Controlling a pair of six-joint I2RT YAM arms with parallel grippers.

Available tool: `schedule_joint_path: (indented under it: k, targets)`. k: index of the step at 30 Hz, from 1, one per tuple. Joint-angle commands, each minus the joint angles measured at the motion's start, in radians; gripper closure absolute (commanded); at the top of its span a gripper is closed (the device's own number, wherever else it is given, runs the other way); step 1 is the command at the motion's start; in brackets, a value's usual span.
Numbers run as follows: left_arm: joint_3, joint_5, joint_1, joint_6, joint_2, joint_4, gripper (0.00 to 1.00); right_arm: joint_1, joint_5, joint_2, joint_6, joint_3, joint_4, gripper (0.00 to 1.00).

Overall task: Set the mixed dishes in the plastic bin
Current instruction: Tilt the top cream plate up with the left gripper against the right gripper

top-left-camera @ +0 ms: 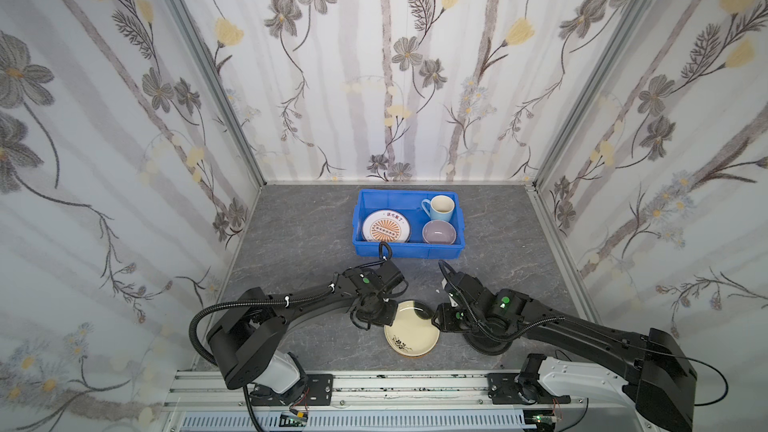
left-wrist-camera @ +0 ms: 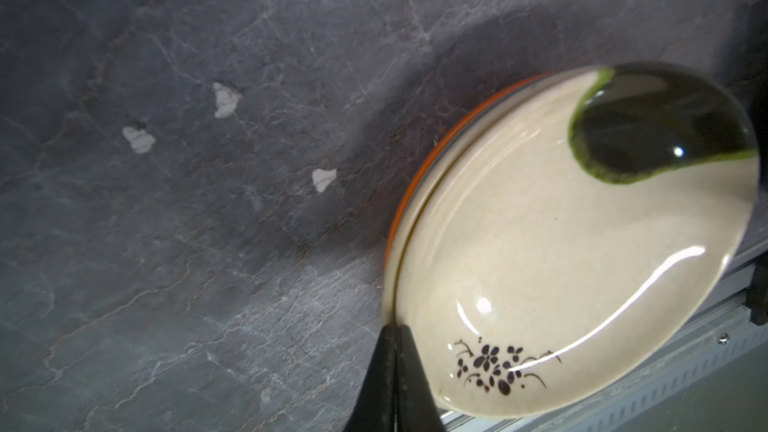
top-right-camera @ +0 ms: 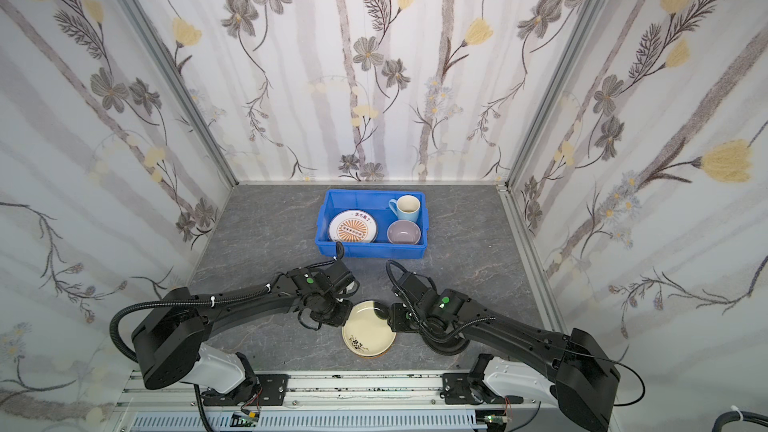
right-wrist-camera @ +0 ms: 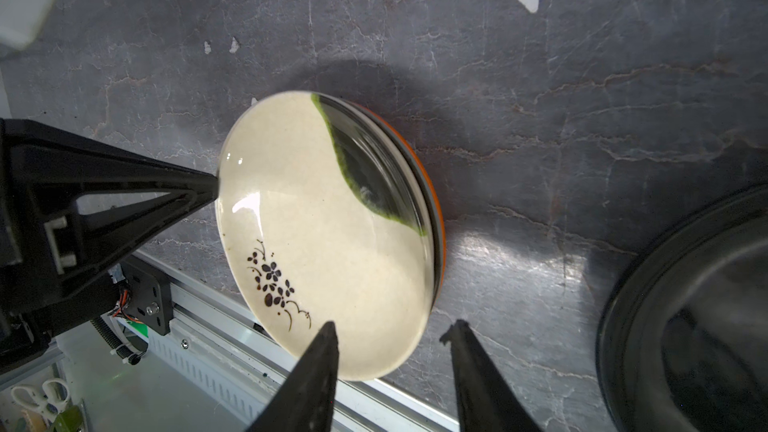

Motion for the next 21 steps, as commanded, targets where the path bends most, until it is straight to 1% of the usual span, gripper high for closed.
schedule_joint_path:
  k: [1,13,19,21]
  targets:
    - [-0.006,-0.004,-0.001,-0.002,0.007,0.005,0.95,0.006,0.023,0.009,0.017,0.002,0.033,0.55]
    - [-0.003,-0.004,-0.006,-0.004,0.017,0.009,0.96,0.010,-0.016,0.043,0.031,-0.047,0.100,0.60]
    - [0.002,0.001,-0.008,-0.005,0.028,0.012,0.97,0.012,-0.031,0.074,0.024,-0.043,0.119,0.70]
    - [0.005,0.001,-0.009,-0.003,0.030,0.012,0.97,0.014,-0.029,0.076,0.023,-0.043,0.117,0.75]
